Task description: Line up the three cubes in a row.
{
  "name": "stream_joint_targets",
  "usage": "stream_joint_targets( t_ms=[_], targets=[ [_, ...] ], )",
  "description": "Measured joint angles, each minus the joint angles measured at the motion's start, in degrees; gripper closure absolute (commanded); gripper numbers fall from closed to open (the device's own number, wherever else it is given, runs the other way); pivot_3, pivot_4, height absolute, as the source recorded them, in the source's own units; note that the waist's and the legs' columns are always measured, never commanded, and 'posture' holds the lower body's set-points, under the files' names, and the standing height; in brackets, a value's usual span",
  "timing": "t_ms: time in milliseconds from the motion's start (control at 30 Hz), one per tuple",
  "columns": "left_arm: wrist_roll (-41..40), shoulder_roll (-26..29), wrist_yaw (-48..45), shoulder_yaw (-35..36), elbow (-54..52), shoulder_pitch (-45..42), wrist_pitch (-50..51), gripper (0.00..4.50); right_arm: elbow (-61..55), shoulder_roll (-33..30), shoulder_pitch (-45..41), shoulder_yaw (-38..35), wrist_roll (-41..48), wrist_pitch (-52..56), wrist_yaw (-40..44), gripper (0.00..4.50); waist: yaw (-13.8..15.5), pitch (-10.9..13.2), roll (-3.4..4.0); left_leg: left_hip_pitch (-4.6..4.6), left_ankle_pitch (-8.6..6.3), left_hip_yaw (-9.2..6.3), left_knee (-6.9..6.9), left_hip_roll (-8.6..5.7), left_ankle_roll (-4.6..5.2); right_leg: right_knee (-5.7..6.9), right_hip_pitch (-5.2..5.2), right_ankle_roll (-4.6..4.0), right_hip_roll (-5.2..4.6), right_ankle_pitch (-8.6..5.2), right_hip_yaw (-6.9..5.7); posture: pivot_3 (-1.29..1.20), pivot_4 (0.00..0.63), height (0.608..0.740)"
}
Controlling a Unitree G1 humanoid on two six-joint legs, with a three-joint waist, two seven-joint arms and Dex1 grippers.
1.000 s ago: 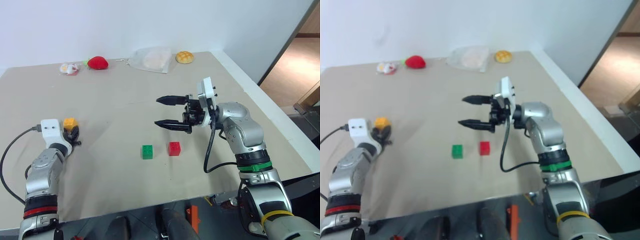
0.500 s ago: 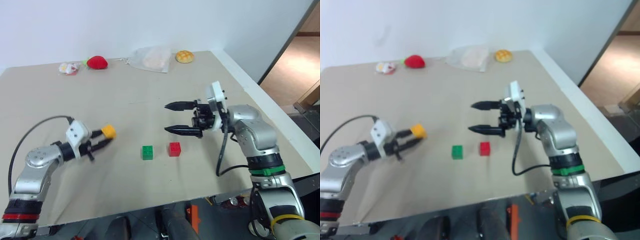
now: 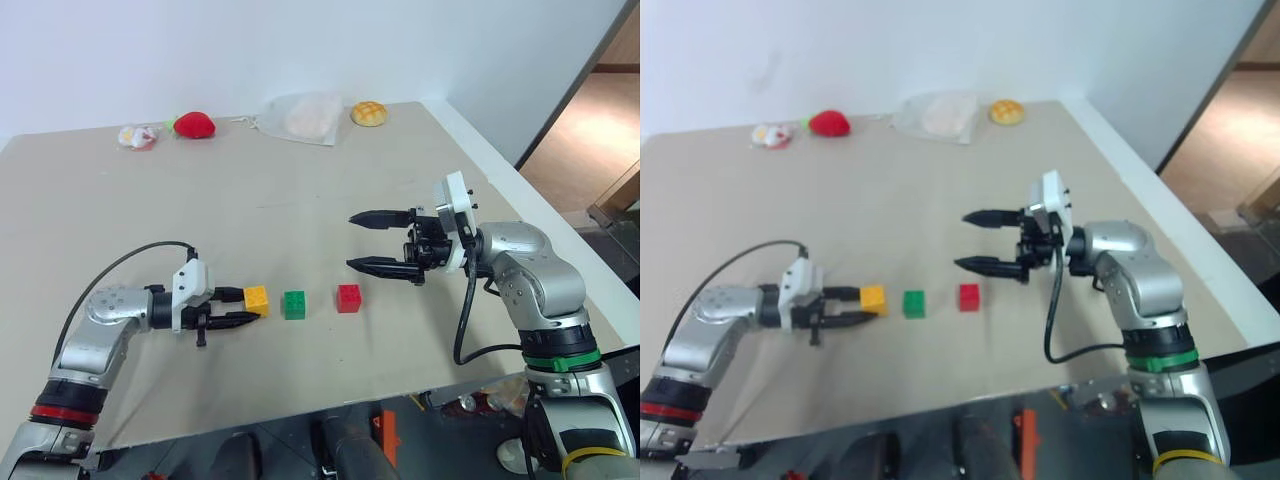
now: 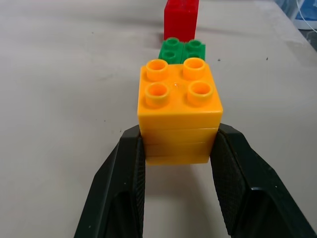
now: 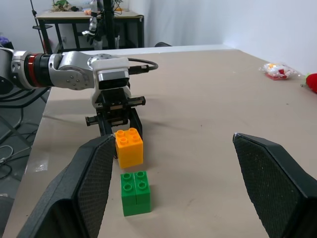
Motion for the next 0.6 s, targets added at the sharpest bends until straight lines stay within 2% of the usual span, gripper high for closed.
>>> stream_joint_targets(
  t_ms=[200, 467, 500, 600],
  targets=[
    [1.0, 0.3, -1.3, 0.0, 4.8, -0.2, -1.1, 3.21, -0.4, -0.4, 0.1, 0.0, 0.2, 0.3, -0.4, 0.57, 0.0, 0.0, 0.0, -0.01, 0.0, 0.01, 0.01, 0.0, 0.0, 0.0, 0.0, -0.01, -0.01, -0.01, 0.0, 0.0, 0.15, 0.74],
    [0.9, 1.2, -2.2, 0.3, 4.8, 0.1, -1.1, 3.21, -0.4, -0.4, 0.1, 0.0, 0.2, 0.3, -0.4, 0.57, 0.0, 0.0, 0.0, 0.01, 0.0, 0.0, 0.01, 0.03, 0.0, 0.0, 0.0, -0.01, 0.02, -0.01, 0.0, 0.0, 0.15, 0.74],
    [0.9, 1.2, -2.1, 0.3, 4.8, 0.1, -1.1, 2.2, -0.4, -0.4, 0.1, 0.0, 0.2, 0.3, -0.4, 0.57, 0.0, 0.0, 0.0, 0.01, 0.0, 0.01, 0.01, 0.04, 0.0, 0.0, 0.0, -0.01, 0.02, -0.01, 0.0, 0.0, 0.15, 0.74],
    [1.6, 1.2, -1.2, 0.3, 5.0, 0.7, -1.3, 1.28, -0.3, -0.4, -0.1, 0.0, 0.2, 0.2, -0.3, 0.57, 0.0, 0.0, 0.0, 0.01, 0.0, 0.0, 0.01, 0.04, 0.0, 0.0, 0.0, -0.01, 0.03, -0.01, 0.0, 0.0, 0.15, 0.74]
  ],
)
